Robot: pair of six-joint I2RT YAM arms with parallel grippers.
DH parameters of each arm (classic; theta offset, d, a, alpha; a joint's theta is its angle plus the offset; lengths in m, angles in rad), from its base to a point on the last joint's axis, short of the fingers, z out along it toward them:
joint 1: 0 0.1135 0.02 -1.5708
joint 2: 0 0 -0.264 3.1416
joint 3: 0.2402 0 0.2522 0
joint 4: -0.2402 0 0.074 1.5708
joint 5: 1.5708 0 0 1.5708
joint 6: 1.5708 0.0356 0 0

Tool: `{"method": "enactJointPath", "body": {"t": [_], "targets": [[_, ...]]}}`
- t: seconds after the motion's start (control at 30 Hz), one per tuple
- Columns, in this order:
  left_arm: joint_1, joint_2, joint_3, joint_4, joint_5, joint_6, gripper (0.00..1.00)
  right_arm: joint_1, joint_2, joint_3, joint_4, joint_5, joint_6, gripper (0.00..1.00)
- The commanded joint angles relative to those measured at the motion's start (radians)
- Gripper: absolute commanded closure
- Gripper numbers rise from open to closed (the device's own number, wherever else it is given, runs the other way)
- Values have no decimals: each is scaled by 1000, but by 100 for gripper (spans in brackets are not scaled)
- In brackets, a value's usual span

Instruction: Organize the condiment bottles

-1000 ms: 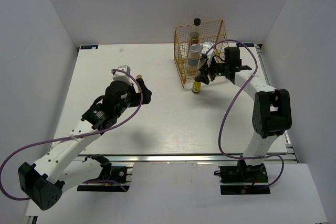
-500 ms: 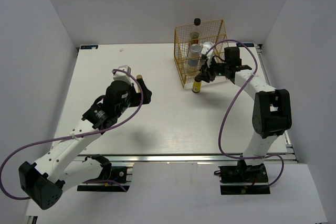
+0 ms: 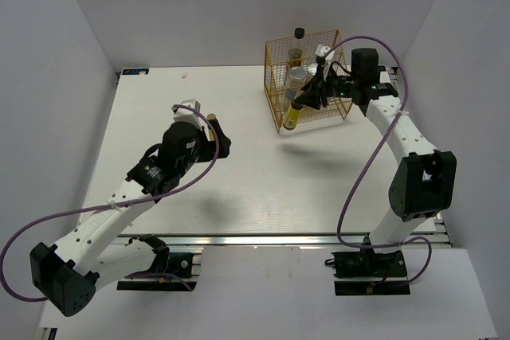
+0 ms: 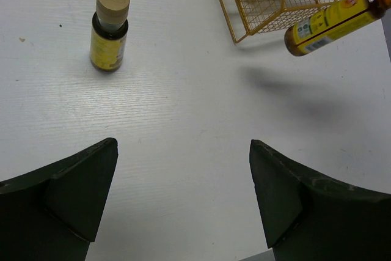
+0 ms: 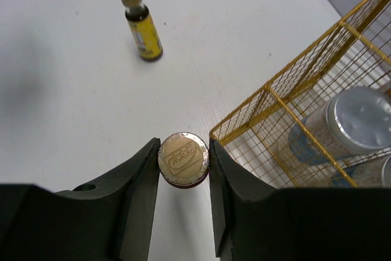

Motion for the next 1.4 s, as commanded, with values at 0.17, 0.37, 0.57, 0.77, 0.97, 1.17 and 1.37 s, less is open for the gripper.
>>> {"method": "enactJointPath", "body": {"t": [0.17, 0.37, 0.57, 0.77, 0.97, 1.17, 1.37], "targets": [[2, -18, 2, 15, -7, 9, 2, 0, -19, 182, 127, -4, 246, 100], [4, -34, -9, 15, -7, 1, 2, -6, 50, 276, 173, 90, 262, 100], [2, -47, -20, 14, -8, -5, 2, -13, 127, 320, 168, 165, 231, 100], [4, -48, -21, 11, -11, -7, 2, -15, 150, 281, 136, 183, 170, 100], [2, -24, -18, 26, 0, -2, 2, -13, 196, 253, 121, 246, 105, 100], [2, -1, 3, 24, 1, 10, 2, -13, 236, 250, 82, 272, 55, 93], [2, -2, -3, 23, 6, 6, 2, -13, 259, 241, 61, 288, 33, 77]]}}
